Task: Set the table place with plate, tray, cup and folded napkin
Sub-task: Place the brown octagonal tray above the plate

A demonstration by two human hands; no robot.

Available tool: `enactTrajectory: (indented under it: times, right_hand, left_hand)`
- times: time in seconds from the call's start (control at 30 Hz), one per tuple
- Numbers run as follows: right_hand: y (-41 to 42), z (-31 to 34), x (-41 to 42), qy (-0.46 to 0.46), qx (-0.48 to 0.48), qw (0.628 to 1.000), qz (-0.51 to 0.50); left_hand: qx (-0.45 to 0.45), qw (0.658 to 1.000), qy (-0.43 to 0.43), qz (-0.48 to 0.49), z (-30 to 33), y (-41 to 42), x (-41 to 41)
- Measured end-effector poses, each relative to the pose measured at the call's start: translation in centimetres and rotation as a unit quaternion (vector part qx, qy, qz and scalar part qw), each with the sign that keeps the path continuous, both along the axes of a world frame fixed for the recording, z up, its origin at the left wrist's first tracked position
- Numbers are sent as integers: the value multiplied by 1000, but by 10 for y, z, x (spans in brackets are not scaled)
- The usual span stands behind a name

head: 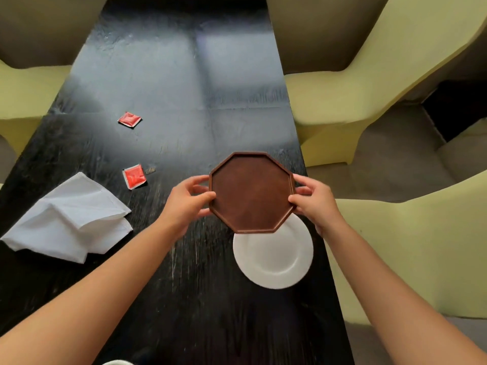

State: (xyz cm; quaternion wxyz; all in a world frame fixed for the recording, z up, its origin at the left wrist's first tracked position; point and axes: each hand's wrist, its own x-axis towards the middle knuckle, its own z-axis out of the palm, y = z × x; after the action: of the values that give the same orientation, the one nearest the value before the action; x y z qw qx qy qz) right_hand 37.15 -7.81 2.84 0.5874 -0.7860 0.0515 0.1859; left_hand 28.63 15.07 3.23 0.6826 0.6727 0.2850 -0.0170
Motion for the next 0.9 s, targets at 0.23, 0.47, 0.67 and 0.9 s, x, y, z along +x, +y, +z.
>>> enactTrajectory:
  times: [0.23, 0.47, 0.67, 0.9]
  right_hand:
    - [1, -18, 76, -23, -79, 996, 28]
    - [1, -51, 111, -26, -118, 993, 8]
    - [0, -68, 127, -44, -161, 985, 44]
    - [4, -76, 127, -96, -213, 971, 58]
  left_hand:
    - [46, 999, 1, 1, -15, -10, 63]
    - [81, 996, 34, 15, -55, -18, 103]
    - [132, 990, 51, 23, -80, -20, 117]
    - [234, 970, 62, 13, -91, -18, 118]
